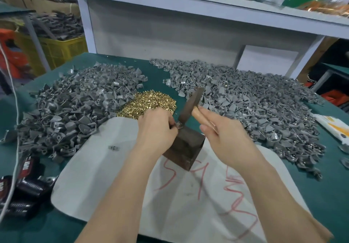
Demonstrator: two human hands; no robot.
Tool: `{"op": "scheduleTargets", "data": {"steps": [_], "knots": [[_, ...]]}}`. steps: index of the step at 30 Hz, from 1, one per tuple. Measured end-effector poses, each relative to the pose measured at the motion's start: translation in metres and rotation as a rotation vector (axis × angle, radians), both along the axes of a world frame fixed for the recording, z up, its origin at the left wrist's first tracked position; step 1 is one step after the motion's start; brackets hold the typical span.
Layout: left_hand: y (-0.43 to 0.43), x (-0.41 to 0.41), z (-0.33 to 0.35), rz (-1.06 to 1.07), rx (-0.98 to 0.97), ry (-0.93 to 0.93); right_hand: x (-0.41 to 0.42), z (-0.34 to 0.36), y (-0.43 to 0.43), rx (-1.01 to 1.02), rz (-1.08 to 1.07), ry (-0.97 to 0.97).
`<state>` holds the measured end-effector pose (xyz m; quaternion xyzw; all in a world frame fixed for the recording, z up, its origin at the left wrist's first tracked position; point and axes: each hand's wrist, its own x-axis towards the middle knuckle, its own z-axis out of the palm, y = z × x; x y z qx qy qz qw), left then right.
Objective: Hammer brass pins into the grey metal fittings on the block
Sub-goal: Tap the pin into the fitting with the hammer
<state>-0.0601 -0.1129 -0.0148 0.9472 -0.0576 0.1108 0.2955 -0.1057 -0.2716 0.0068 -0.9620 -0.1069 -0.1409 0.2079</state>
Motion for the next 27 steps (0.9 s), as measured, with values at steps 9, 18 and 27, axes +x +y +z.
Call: {"op": "scheduleTargets", "data": {"steps": [9, 18, 27], "knots": [[0.000, 0.001, -0.002, -0.022, -0.019, -0.037, -0.003, -0.001, 0.005, 0.038, 0.059, 0.008], [-0.001, 0.001, -0.002, -0.019, -0.005, -0.039, -0.004, 0.000, 0.008, 0.023, 0.019, -0.038], [-0.001, 0.002, -0.002, 0.018, -0.067, 0.012, 0.049, -0.010, -0.015, 0.235, -0.219, 0.146]]}}
